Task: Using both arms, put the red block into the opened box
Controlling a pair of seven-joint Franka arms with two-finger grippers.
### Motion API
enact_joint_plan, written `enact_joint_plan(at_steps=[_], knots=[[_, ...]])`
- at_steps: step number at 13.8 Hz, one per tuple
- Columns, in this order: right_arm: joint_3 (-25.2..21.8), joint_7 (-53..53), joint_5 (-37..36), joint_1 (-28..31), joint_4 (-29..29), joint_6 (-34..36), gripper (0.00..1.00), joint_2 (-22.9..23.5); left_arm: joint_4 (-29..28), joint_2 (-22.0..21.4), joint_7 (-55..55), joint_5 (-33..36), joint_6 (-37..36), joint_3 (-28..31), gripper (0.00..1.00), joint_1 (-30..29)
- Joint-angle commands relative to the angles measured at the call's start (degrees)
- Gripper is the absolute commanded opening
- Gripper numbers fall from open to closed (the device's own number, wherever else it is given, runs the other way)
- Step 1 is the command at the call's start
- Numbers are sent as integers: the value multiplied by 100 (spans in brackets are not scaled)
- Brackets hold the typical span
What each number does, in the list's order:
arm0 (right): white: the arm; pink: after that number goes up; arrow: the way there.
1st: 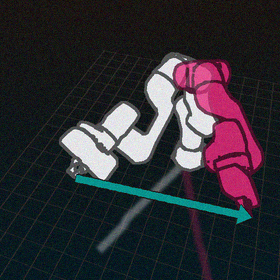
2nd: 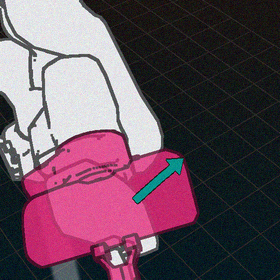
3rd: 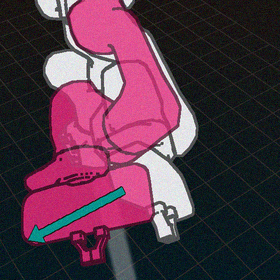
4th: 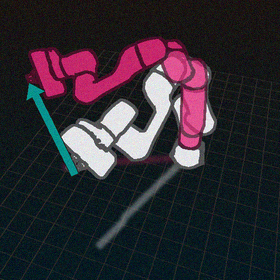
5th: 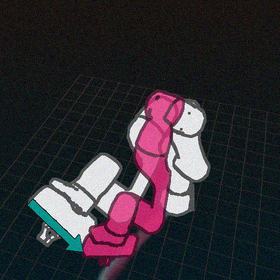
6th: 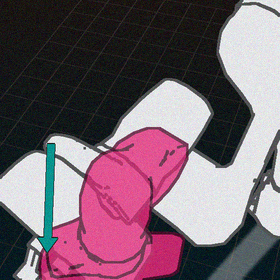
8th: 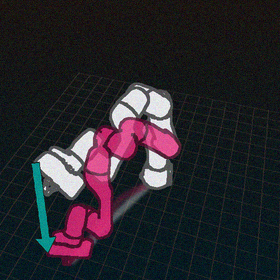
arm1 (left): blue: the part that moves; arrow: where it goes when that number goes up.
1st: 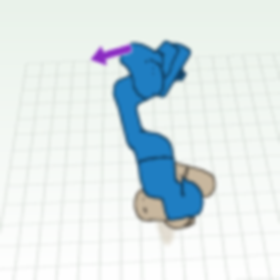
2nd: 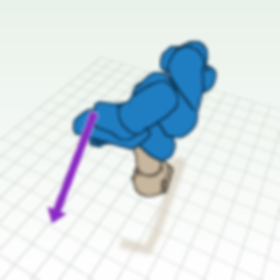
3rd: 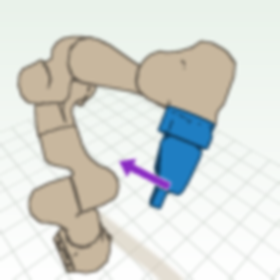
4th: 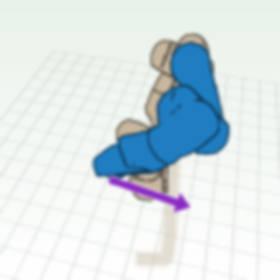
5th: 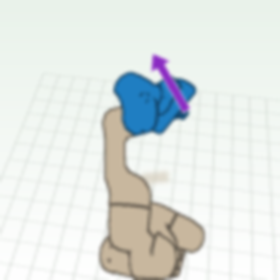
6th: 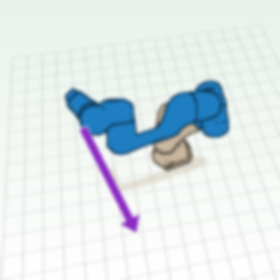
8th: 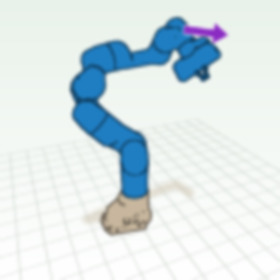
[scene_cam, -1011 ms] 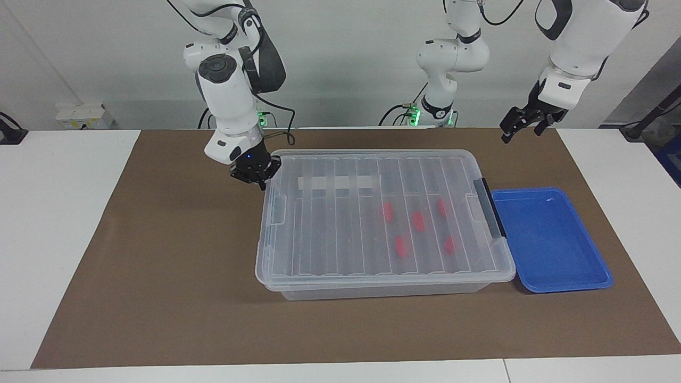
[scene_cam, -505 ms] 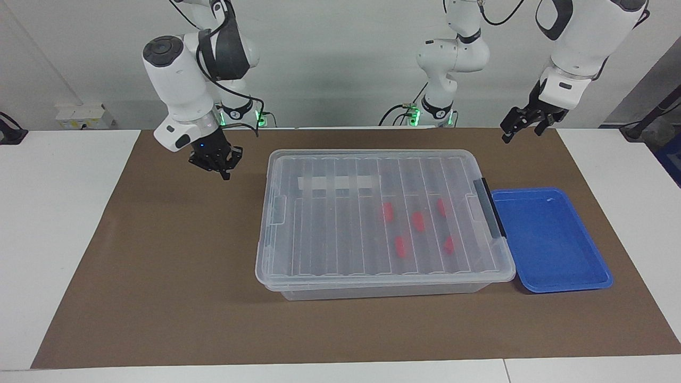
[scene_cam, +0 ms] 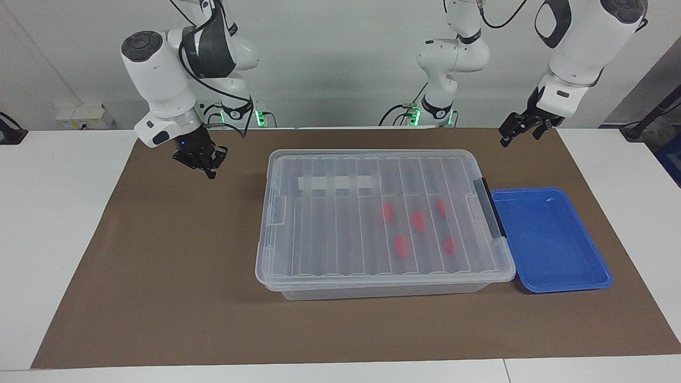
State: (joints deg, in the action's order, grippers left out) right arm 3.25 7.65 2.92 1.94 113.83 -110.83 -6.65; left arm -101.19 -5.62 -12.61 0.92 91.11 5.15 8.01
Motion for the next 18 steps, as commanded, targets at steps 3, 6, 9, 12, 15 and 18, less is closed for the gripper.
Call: enact_joint_plan(at_steps=[3, 6, 9, 12, 15, 18], knots=[[44, 140, -72, 324, -668, 737, 100, -3, 319, 149, -31, -57, -295, 13, 100, 51], [44, 131, -151, 439, -914, 808, 100, 6, 319, 70, -31, -57, -260, 4, 100, 16], [61, 123, -274, 457, -1476, 1291, 100, 172, 293, -9, -13, -57, -216, 21, 100, 8], [53, 123, -283, 422, -2039, 1730, 100, 401, 258, -9, -13, -57, -216, 30, 100, -1], [140, 166, -511, 299, -2488, 2091, 100, 586, 258, -9, -22, -57, -216, 22, 100, -1], [141, 622, -529, 0, -2489, 2153, 100, 595, 258, -9, -22, -57, -216, 30, 100, -10]])
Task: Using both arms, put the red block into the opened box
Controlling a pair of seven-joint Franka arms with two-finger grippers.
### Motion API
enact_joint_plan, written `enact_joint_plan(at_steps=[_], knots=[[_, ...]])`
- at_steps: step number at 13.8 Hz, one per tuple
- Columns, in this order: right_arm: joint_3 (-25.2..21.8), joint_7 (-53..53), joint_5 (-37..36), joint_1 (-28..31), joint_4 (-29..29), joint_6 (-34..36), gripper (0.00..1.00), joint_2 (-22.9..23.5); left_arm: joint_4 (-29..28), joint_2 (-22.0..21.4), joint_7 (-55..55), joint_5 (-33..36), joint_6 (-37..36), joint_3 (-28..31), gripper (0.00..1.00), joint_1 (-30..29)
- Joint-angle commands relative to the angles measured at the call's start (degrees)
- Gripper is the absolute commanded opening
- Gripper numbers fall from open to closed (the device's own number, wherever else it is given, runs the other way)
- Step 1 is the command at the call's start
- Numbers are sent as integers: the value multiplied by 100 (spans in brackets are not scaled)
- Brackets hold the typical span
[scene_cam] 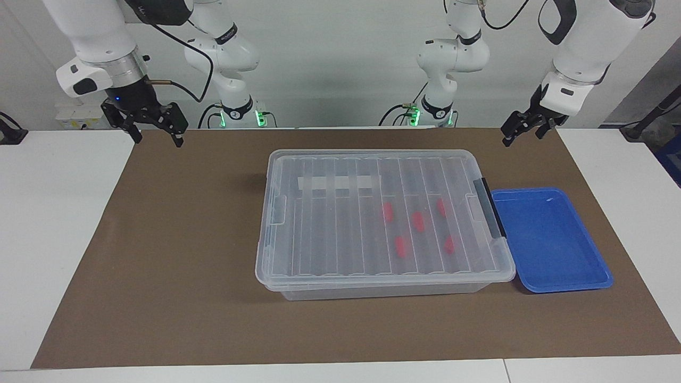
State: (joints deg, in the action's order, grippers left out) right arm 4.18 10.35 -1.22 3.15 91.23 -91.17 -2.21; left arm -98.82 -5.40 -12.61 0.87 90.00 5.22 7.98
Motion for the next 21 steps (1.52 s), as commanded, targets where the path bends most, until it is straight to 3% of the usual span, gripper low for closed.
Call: enact_joint_plan(at_steps=[1, 21], knots=[[56, 380, -98, -148, -229, 196, 100, 151, 20, -32, -22, -52, -106, 23, 100, 1], [100, 591, -28, -166, 43, 266, 100, 142, 11, -32, -22, -52, -106, 23, 100, 1]])
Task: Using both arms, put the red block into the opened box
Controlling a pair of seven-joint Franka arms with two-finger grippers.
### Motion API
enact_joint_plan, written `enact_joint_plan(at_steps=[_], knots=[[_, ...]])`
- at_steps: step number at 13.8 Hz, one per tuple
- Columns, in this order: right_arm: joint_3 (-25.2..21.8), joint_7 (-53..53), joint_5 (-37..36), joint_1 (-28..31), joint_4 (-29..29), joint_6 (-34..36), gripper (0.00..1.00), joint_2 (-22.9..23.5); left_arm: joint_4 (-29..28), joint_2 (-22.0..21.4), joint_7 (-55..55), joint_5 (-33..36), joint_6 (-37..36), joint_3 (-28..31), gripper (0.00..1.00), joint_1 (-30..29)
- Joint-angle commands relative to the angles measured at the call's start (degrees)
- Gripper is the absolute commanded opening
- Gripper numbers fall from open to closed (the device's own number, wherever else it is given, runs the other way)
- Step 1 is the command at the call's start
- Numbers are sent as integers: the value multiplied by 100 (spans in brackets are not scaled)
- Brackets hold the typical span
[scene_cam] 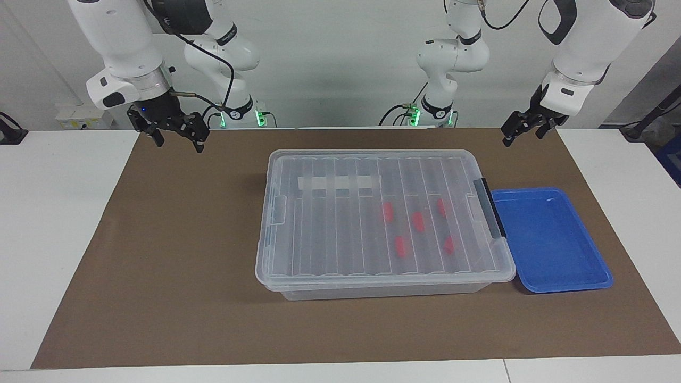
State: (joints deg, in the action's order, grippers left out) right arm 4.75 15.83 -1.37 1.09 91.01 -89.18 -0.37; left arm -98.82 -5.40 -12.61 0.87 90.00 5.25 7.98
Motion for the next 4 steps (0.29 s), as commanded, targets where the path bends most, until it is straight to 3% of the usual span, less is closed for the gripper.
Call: enact_joint_plan(at_steps=[1, 4], knots=[[43, 43, -12, 23, 66, 68, 100, -51, 11, -32, -22, -52, -105, 20, 100, 2], [43, 52, -12, -4, 75, 85, 100, -60, 11, -32, -22, -52, -105, 20, 100, 2]])
